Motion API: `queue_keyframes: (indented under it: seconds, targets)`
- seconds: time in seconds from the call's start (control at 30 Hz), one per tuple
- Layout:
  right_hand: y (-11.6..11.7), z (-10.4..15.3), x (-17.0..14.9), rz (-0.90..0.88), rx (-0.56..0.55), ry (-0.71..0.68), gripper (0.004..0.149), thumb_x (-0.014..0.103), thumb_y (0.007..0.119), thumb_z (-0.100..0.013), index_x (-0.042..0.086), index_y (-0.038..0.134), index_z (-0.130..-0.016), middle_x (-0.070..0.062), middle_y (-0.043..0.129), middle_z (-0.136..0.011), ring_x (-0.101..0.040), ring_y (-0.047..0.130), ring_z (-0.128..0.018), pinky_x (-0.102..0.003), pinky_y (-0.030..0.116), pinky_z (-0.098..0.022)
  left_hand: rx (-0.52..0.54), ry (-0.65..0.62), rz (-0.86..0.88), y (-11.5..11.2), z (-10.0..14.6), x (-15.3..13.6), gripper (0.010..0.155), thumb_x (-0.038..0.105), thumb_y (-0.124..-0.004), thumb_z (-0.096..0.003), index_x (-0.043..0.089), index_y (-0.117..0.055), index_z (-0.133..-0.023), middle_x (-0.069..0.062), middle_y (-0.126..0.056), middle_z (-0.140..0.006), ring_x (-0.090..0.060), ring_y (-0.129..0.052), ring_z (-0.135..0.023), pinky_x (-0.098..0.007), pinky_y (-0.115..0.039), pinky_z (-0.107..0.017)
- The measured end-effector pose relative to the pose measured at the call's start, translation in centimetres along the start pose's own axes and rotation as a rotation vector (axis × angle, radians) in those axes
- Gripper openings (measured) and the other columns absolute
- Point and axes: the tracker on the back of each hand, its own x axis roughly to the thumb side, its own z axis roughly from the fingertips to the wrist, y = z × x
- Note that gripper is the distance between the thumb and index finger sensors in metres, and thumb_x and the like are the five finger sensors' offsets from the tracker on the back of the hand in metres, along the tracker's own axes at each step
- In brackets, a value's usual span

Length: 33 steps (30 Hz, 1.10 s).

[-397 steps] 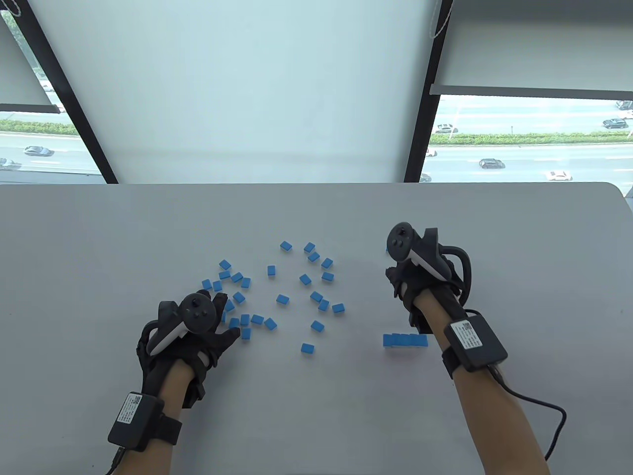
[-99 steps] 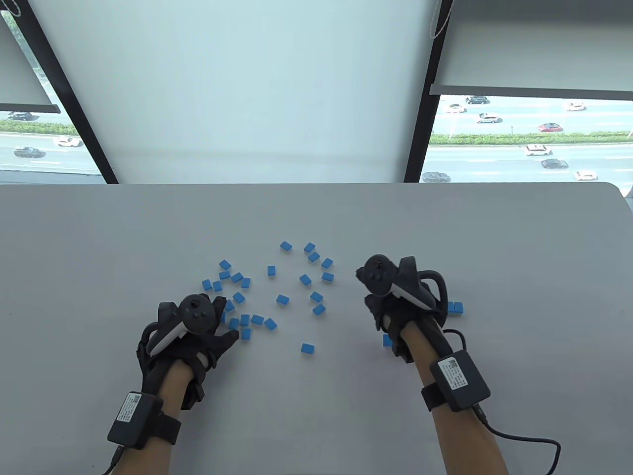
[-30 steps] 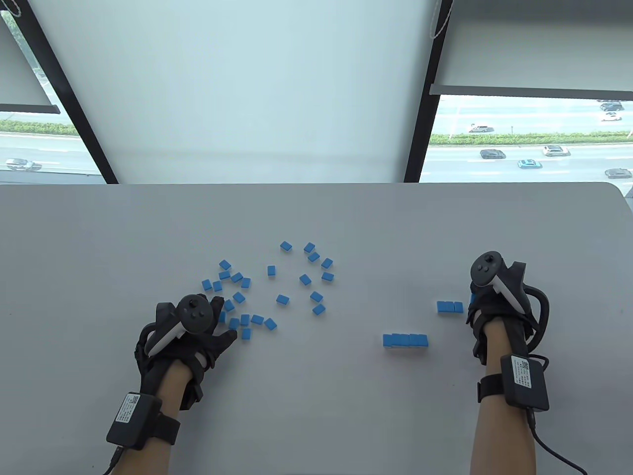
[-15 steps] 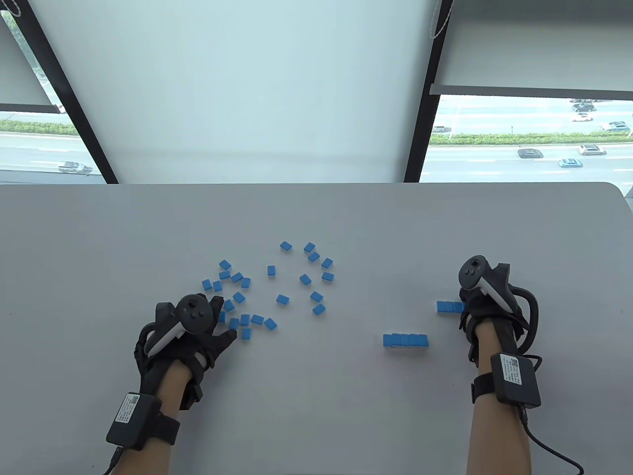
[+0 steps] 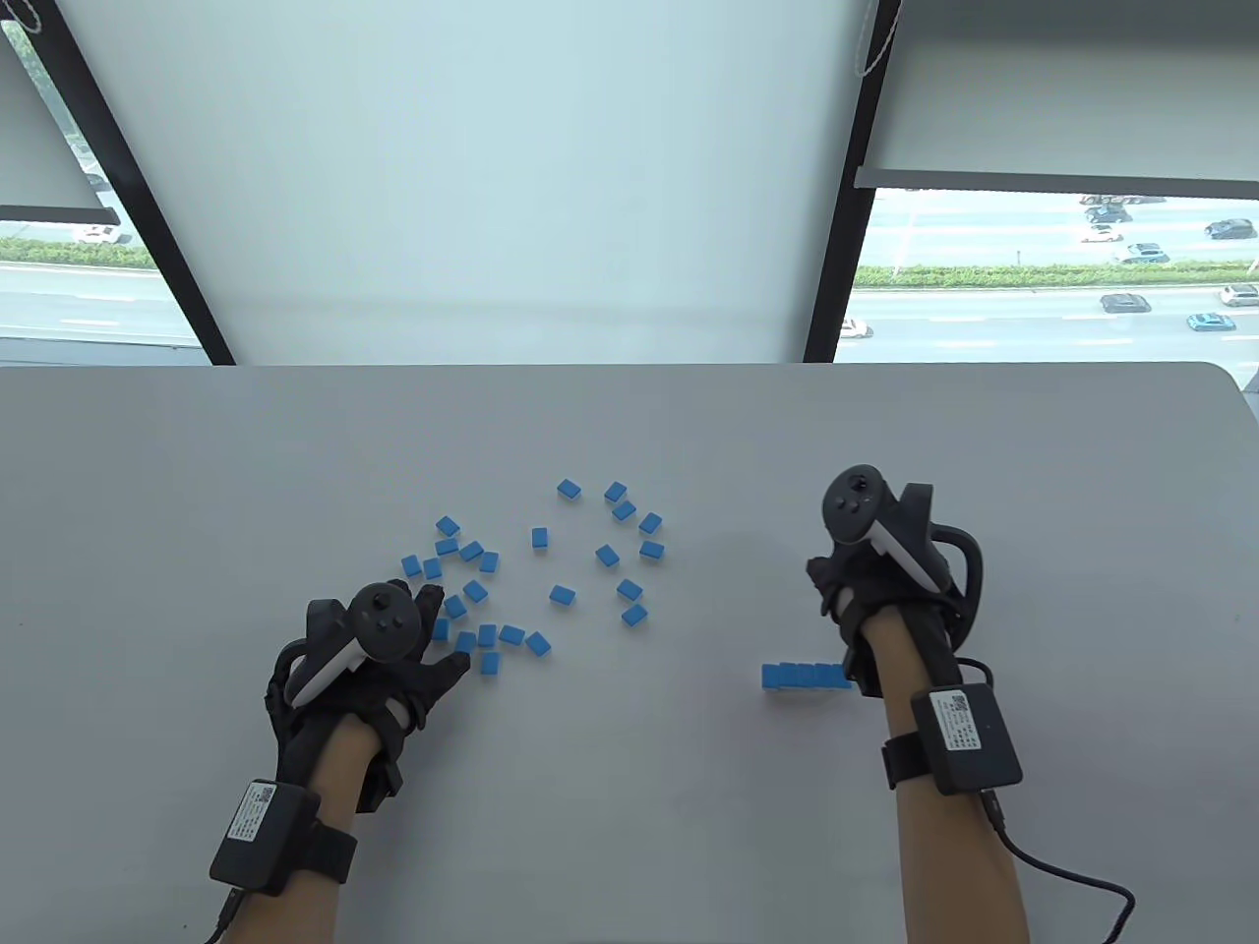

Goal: Build mahjong tile wall

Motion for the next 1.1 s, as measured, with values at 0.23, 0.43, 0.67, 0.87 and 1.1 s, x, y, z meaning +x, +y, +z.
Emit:
queue_keyframes:
  seconds: [0.23, 0.43, 0.67, 0.87, 1.1]
  targets:
    - [4.7, -1.0, 10.1, 0.126, 0.139, -0.105, 0.067, 0.047, 0.09, -0.041, 0.02, 0.068, -0.098, -0.005, 0.084, -0.089, -0.034, 0.095, -0.067, -0.054, 0.076, -0.056, 0.004, -0.003, 0.003, 0.0, 0.0, 0.0, 0.085, 0.068, -0.065, -0.0428, 0.032, -0.032, -0.112, -0.006, -0.026, -0.12, -0.048, -0.032, -0.107, -0.076, -0.024, -0.065]
    - [9.1, -0.7, 13.1, 0.286, 0.156, -0.058, 0.072, 0.056, 0.089, -0.037, 0.013, 0.072, -0.094, -0.007, 0.09, -0.082, -0.032, 0.101, -0.057, -0.052, 0.081, -0.049, 0.002, -0.008, 0.007, 0.0, 0.0, 0.0, 0.085, 0.068, -0.065, -0.0428, 0.032, -0.032, -0.112, -0.006, -0.026, -0.12, -0.048, -0.032, -0.107, -0.076, -0.024, -0.065]
    - [10.4, -0.4, 14.0, 0.343, 0.112, -0.05, 0.058, 0.045, 0.09, -0.04, 0.015, 0.076, -0.088, -0.004, 0.093, -0.075, -0.029, 0.102, -0.05, -0.05, 0.083, -0.046, 0.0, -0.011, 0.005, 0.0, 0.0, 0.1, 0.085, 0.068, -0.065, -0.0429, 0.032, -0.032, -0.112, -0.006, -0.026, -0.12, -0.048, -0.032, -0.107, -0.076, -0.024, -0.065]
    - [10.7, -0.4, 14.2, 0.369, 0.159, -0.047, 0.06, 0.033, 0.091, -0.04, 0.014, 0.068, -0.092, -0.005, 0.087, -0.078, -0.027, 0.1, -0.052, -0.049, 0.083, -0.048, 0.004, -0.013, 0.004, 0.0, 0.0, 0.1, 0.085, 0.068, -0.065, -0.0429, 0.032, -0.032, -0.112, -0.006, -0.026, -0.12, -0.048, -0.032, -0.107, -0.076, -0.024, -0.065]
    - [8.1, 1.0, 13.6, 0.365, 0.08, -0.136, 0.06, 0.033, 0.09, -0.04, 0.016, 0.067, -0.093, -0.001, 0.089, -0.073, -0.024, 0.1, -0.047, -0.047, 0.084, -0.045, 0.006, -0.018, 0.011, 0.0, 0.1, 0.2, 0.085, 0.068, -0.065, -0.0429, 0.032, -0.032, -0.112, -0.006, -0.026, -0.12, -0.048, -0.032, -0.107, -0.076, -0.024, -0.065]
